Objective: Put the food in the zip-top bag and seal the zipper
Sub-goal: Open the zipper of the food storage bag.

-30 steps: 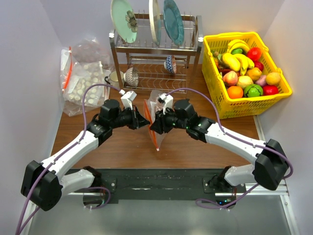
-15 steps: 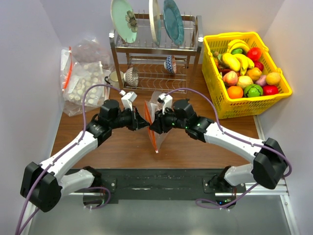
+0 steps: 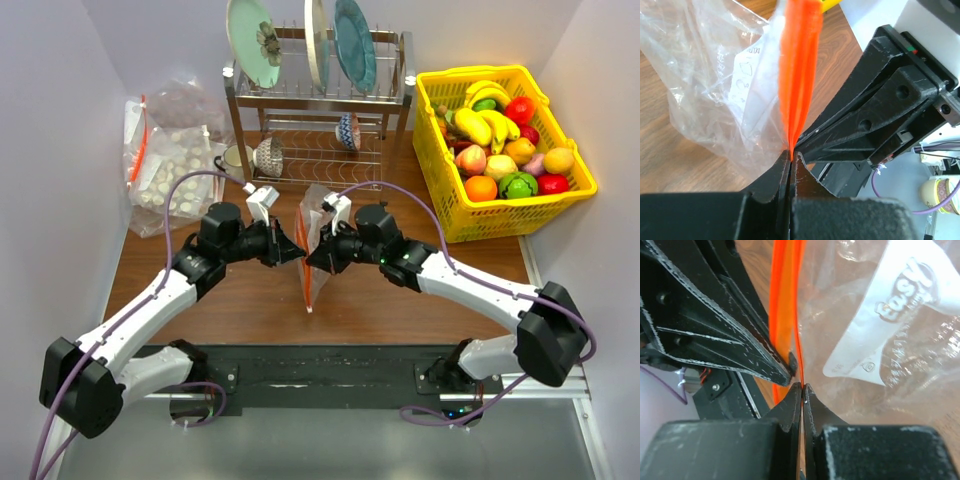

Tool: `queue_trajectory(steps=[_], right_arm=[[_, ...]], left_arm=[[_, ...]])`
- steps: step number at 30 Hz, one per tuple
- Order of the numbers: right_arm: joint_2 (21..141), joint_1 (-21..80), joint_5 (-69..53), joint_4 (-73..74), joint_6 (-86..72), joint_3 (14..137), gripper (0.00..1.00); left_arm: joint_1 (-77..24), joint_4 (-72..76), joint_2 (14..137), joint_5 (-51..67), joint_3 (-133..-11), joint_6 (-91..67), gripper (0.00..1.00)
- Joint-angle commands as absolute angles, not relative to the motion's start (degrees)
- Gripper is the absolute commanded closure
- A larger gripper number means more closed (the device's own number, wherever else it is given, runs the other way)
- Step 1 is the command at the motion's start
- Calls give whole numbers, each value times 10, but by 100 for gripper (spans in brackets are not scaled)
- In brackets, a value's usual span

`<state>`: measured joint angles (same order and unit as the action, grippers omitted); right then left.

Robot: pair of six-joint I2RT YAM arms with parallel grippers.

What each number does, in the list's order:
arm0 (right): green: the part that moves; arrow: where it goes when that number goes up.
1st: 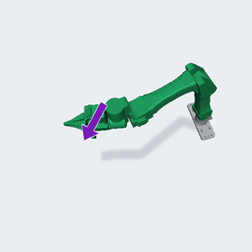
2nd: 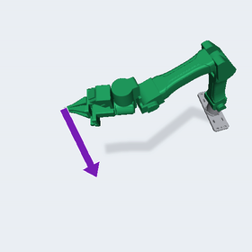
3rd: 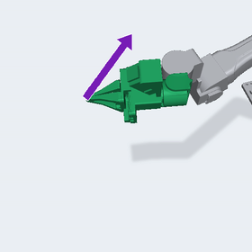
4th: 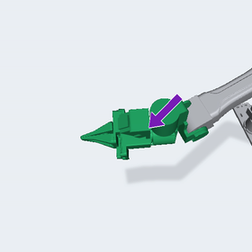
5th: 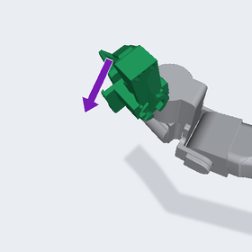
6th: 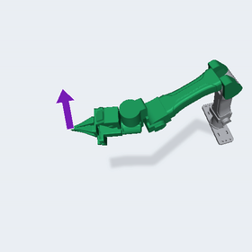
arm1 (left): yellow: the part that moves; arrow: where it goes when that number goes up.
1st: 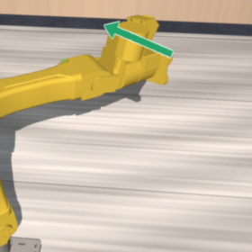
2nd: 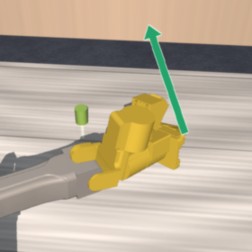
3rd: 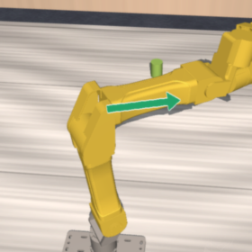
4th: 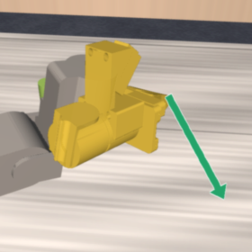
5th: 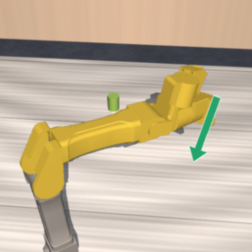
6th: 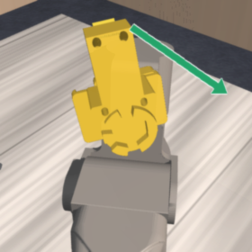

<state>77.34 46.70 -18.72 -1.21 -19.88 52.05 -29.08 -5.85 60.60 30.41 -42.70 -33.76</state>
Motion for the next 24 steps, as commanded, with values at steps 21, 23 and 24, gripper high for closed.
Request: queue_trajectory(steps=[21,23,24], right_arm=[[707,465,152,264,-185,658,100],[707,465,163,273,-185,671,100],[708,465,168,276,-182,674,100]], left_arm=[[-294,-329,701,-42,-583,-233,100],[-294,-325,706,-46,-577,-239,100],[-294,-316,704,-40,-576,-241,100]])
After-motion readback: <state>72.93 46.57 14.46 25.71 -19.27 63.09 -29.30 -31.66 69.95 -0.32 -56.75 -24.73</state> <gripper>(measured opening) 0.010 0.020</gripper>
